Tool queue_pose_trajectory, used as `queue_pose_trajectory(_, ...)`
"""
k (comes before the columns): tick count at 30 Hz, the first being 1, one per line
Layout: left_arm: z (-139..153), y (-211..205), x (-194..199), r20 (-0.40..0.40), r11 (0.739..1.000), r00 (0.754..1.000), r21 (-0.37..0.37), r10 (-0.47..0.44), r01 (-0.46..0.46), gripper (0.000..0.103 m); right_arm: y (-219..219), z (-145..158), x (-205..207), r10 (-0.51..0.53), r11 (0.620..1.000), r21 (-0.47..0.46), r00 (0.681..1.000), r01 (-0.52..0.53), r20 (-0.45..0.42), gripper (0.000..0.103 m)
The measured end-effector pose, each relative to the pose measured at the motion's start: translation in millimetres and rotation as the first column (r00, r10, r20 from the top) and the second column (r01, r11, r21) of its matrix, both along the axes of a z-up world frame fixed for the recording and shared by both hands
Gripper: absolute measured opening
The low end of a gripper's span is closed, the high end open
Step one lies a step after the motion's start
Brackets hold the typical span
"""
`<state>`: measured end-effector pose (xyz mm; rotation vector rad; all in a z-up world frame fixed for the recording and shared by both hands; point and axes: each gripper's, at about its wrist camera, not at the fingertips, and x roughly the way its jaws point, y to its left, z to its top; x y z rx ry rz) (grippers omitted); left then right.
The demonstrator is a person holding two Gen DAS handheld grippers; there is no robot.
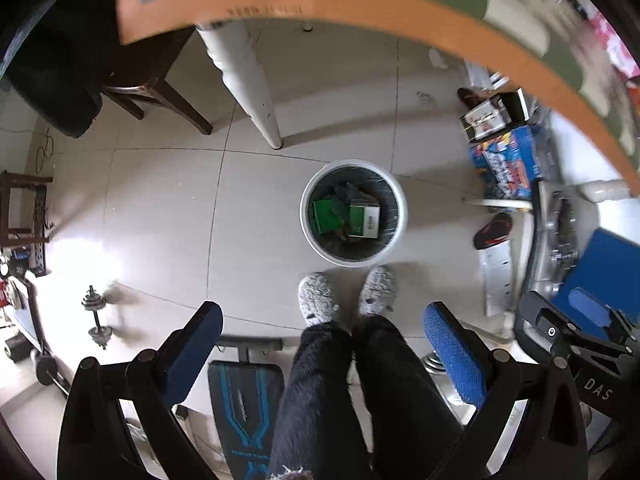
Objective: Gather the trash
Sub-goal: 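Raise both open tools from the bin back toward the table, then grasp the long white Doctor box with the left tool while the right tool grasps the black round lid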
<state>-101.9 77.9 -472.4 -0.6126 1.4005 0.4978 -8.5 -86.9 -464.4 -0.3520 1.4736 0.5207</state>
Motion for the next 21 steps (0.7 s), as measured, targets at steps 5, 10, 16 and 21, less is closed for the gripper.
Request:
queue_pose_trajectory(5,50,-2,-10,0.042,0.999,0.999,0.041,-0.009,0.008,0.103,-4,63,-9,-0.013,0.999,0.048,1.0,0.012,0.014,0.102)
queue_pose_trajectory(10,93,7,2,0.092,0.994,0.996,0.11,-0.004,-0.006,0.103,1,120,6,-0.048,0.99,0.132,0.998,0.044,0.029,0.102)
queue_pose_trajectory(16,146,26,58,0.176,0.98,0.984,0.199,-0.014,-0.022,0.103,17,174,72,-0.111,0.973,0.21,0.991,0.094,0.07,0.102)
queue_pose_trajectory(21,175,48,137,0.199,0.968,0.98,0.25,-0.028,-0.024,0.103,14,199,167,-0.167,0.964,0.227,0.98,0.139,0.111,0.102)
